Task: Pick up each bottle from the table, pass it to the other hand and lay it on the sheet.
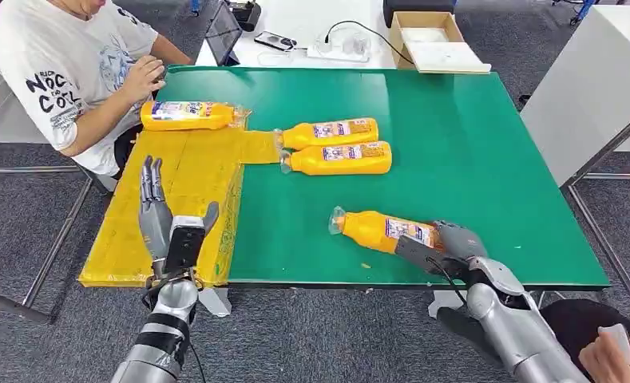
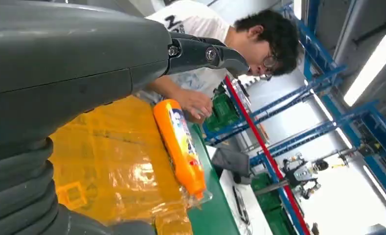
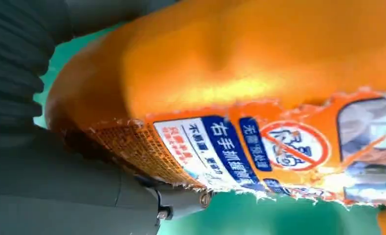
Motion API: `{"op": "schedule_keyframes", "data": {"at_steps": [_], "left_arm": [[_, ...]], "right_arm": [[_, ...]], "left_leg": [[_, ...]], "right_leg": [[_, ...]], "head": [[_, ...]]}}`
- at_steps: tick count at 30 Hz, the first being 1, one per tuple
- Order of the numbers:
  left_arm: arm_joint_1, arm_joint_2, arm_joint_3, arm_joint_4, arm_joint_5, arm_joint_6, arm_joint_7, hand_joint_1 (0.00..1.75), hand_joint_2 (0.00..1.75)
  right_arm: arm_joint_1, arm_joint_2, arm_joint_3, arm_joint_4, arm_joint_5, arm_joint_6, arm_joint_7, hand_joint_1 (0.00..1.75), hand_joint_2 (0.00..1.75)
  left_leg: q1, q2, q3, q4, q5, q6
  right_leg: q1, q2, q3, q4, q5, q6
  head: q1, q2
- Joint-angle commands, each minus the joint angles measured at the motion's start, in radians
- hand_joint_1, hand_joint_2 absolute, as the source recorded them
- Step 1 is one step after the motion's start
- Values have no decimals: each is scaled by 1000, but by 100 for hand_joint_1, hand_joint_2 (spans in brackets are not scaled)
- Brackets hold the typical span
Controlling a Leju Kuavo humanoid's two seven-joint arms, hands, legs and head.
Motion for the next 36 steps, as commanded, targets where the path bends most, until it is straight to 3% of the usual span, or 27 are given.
{"op": "schedule_keyframes", "data": {"at_steps": [1,6,11,16,27,31,35,36], "left_arm": [[-31,13,-15,59,-6,-1,3,0,175],[-31,13,-14,58,-10,-1,3,0,175],[-30,11,-16,75,0,-1,3,0,175],[-9,21,-75,59,136,-26,3,0,175],[-9,20,-80,60,140,-23,3,0,175],[7,-10,-64,45,296,-258,78,0,175],[39,-13,-120,21,371,-405,170,0,175],[47,-11,-131,12,396,-437,188,0,175]], "right_arm": [[50,109,-39,40,6,-134,-38,175,175],[51,111,-38,37,13,-141,-44,175,175],[89,170,-87,-5,24,-230,-129,175,175],[190,332,-247,-255,-71,-454,-279,175,175],[203,331,-256,-288,-68,-449,-266,175,175],[265,446,-391,-474,-265,-619,-453,175,175],[324,487,-459,-608,-340,-696,-535,175,175],[331,490,-464,-614,-350,-697,-551,175,175]], "left_leg": [[1,3,4,-2,-1,0],[1,2,3,-1,-2,-1],[1,3,2,-1,-1,0],[1,5,1,-1,-2,-1],[0,3,-7,0,-2,0],[0,3,-4,0,-4,-1],[0,-1,-10,0,-2,0],[1,0,-3,1,-5,-1]], "right_leg": [[2,1,4,-2,0,-3],[2,1,3,-1,-1,-3],[2,0,2,-1,-1,-3],[2,2,0,0,-1,-4],[1,1,-7,0,-1,-2],[1,1,-4,1,-3,-4],[0,-1,-9,1,-2,-2],[1,-2,-3,1,-6,-5]], "head": [[0,0],[0,0],[0,0],[0,0],[0,0],[0,0],[0,0],[0,0]]}}
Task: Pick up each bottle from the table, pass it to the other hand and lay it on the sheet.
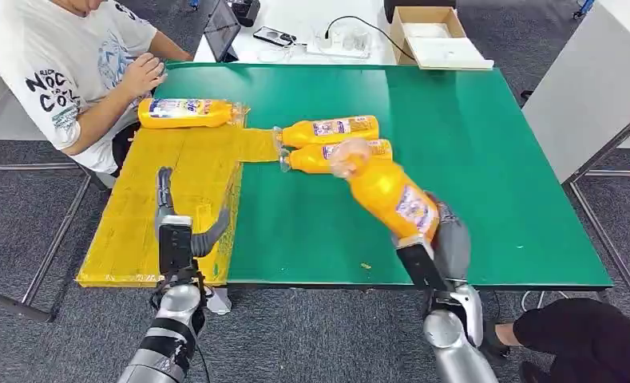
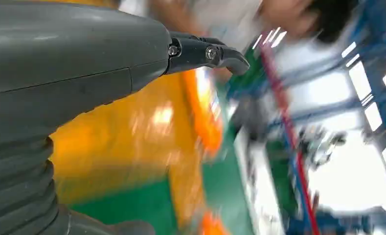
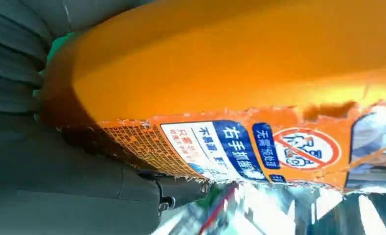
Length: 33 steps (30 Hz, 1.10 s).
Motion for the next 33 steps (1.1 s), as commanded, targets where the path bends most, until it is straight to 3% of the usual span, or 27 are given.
{"op": "schedule_keyframes", "data": {"at_steps": [1,6,8,13,18,33], "left_arm": [[35,-2,-92,-9,156,-261,147,0,175],[117,37,-176,-132,329,-517,226,0,175],[144,51,-213,-183,383,-583,248,0,175],[174,69,-268,-246,407,-627,232,0,175],[196,70,-263,-275,437,-657,226,0,175],[207,62,-264,-292,423,-654,220,0,175]], "right_arm": [[85,122,-179,-241,-119,-89,-121,175,175],[100,118,-127,-176,-82,-34,-178,175,175],[103,128,-92,-156,-51,-41,-203,175,175],[91,145,-30,-97,-61,-38,-220,175,175],[83,165,-52,-39,-141,20,-238,175,175],[82,189,-109,-64,-246,33,-244,175,175]], "left_leg": [[0,0,4,0,-3,0],[1,4,8,0,-5,0],[1,4,3,-1,-3,0],[1,6,4,-1,-3,-1],[1,5,5,-1,-3,0],[0,3,3,-1,-2,0]], "right_leg": [[1,-2,4,0,-3,-2],[2,2,8,-1,-4,-4],[1,2,3,-1,-2,-2],[1,4,3,-1,-1,-3],[2,3,5,-2,-2,-3],[1,1,3,-1,-1,-2]], "head": [[0,0],[0,0],[0,0],[0,0],[0,0],[0,0]]}}
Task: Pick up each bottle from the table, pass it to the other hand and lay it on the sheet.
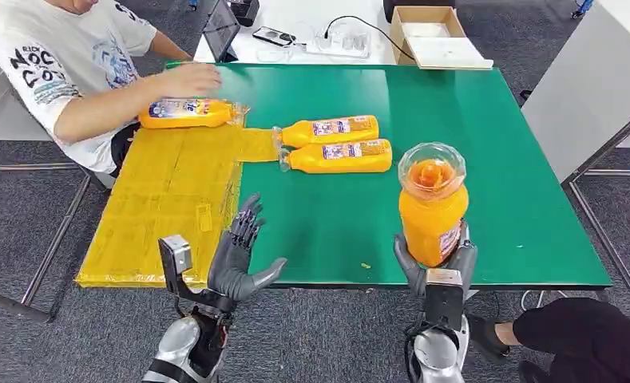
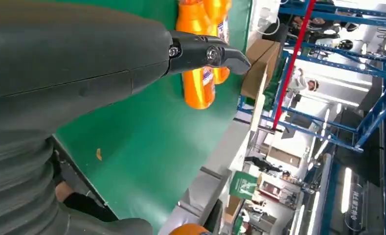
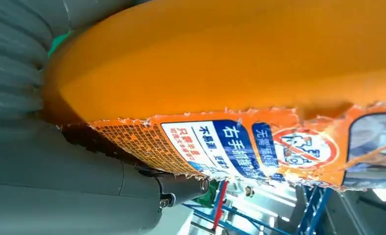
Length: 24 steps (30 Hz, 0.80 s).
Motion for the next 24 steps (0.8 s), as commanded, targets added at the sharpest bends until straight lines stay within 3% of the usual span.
{"op": "schedule_keyframes", "data": {"at_steps": [1,6,10,15,24], "left_arm": [[1,28,-33,-6,-14,6,-6,0,175],[17,24,-44,-25,-22,9,-8,0,175],[18,23,-47,-23,-24,12,-8,0,175],[14,17,-56,-16,-24,5,-8,0,175],[22,18,-74,-26,-15,-17,2,0,175]], "right_arm": [[-29,24,-68,33,-76,-18,-2,175,175],[-39,31,-73,100,-74,15,0,175,175],[-46,49,70,194,109,-34,19,175,175],[-90,66,224,380,154,-45,74,175,175],[-137,71,264,512,176,-42,107,175,175]], "left_leg": [[1,2,4,0,-2,0],[0,2,5,-1,-2,0],[1,4,4,-1,-2,0],[1,7,8,-1,-3,-1],[2,4,7,-1,-3,0]], "right_leg": [[1,1,4,-1,-1,-2],[1,0,5,-1,-2,-2],[1,3,3,-1,0,-2],[3,5,7,-2,-1,-3],[2,2,7,-2,-2,-3]], "head": [[0,0],[0,0],[0,0],[0,0],[0,0]]}}
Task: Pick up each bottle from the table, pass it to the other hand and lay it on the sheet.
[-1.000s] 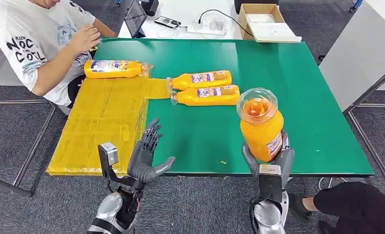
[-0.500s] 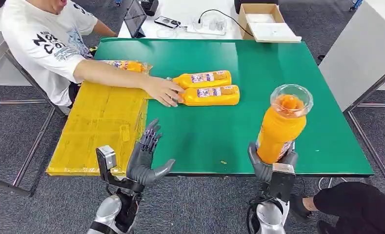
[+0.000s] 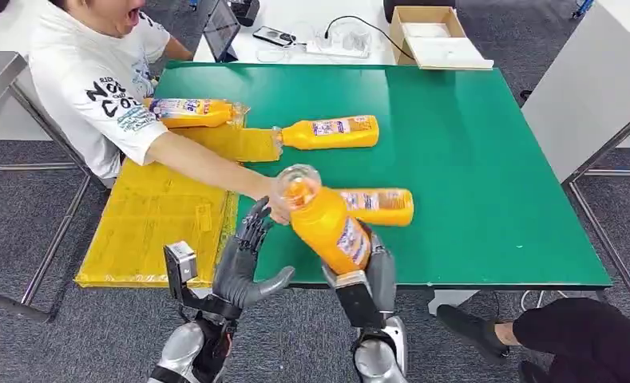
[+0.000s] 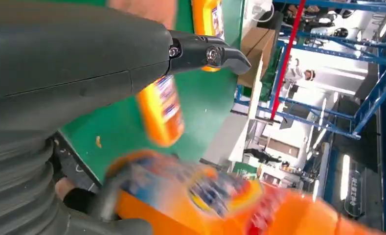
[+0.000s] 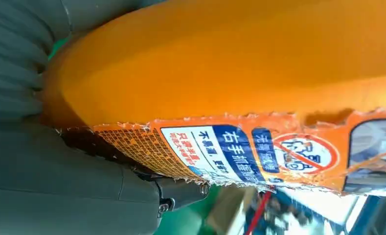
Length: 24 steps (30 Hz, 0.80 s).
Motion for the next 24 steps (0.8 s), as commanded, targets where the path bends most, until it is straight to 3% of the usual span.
{"op": "schedule_keyframes", "data": {"at_steps": [1,10,11,13,14,24], "left_arm": [[-8,20,-32,14,9,-17,11,0,175],[-16,16,-46,24,34,-48,26,0,175],[-16,14,-48,26,39,-53,28,0,175],[-19,15,-50,31,53,-64,35,0,175],[-19,15,-50,31,53,-64,35,0,175],[-62,10,-61,89,30,-32,48,0,175]], "right_arm": [[-88,-6,71,225,7,2,33,175,175],[-133,7,110,309,47,1,63,175,175],[-135,12,114,313,50,1,65,175,175],[-143,10,137,332,77,-7,63,175,175],[-143,10,137,332,77,-7,63,175,175],[-155,16,238,394,186,-52,40,175,175]], "left_leg": [[0,2,3,-1,-1,0],[0,4,12,-1,-5,0],[0,3,5,-1,-2,0],[0,5,11,0,-5,0],[0,3,4,-1,-2,0],[0,2,7,0,-3,0]], "right_leg": [[0,1,3,-1,0,-1],[2,3,11,-2,-3,-5],[1,2,4,-1,-1,-2],[1,4,10,-1,-3,-4],[1,2,4,-1,-1,-2],[1,1,7,-1,-2,-3]], "head": [[0,0],[0,0],[0,0],[0,0],[0,0],[0,0]]}}
